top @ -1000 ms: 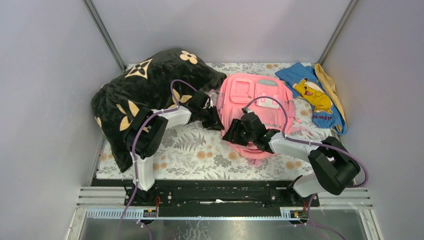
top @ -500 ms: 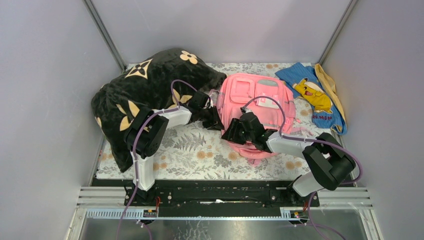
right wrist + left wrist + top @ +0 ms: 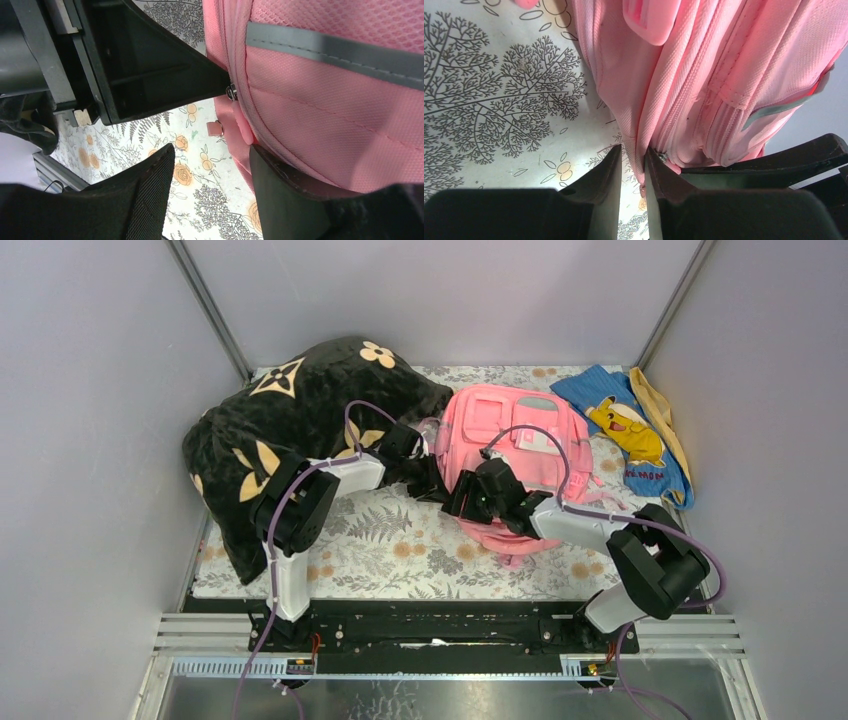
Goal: Pack the student bag
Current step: Zip the student bag at the center of the board.
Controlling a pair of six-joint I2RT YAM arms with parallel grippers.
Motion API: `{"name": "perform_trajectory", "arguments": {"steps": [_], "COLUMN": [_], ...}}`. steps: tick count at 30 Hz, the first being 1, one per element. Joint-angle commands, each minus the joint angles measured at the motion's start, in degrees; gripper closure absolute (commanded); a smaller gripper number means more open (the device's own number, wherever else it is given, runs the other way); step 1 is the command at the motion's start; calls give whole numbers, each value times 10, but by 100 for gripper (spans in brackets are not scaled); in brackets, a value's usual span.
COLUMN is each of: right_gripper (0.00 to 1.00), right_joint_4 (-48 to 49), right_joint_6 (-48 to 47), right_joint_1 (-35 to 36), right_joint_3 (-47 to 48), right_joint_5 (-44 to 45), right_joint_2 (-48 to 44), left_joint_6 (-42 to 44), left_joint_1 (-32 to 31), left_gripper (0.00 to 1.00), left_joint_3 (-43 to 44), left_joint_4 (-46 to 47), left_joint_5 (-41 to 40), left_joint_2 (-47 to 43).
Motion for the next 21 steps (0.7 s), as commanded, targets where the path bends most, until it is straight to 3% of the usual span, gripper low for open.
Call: {"name": "perform_trajectory", "arguments": {"steps": [1, 8, 21], "right_gripper": [34, 31, 23], "right_joint_4": [-11, 38, -27], "right_joint_6": [-29, -28, 14], "right_joint_1": [-8, -7, -7], "right_joint_3": [26, 26, 5], "right_joint_5": [60, 24, 69], "right_joint_2": [21, 44, -5], "left_joint_6": [8, 9, 11], "left_joint_1": [-7, -7, -6], "left_gripper": [72, 72, 73], "left_joint_3": [3, 10, 31], "left_joint_4": [8, 7, -3], "left_joint_5": [17, 21, 4], "left_joint_2": [11, 20, 28]}}
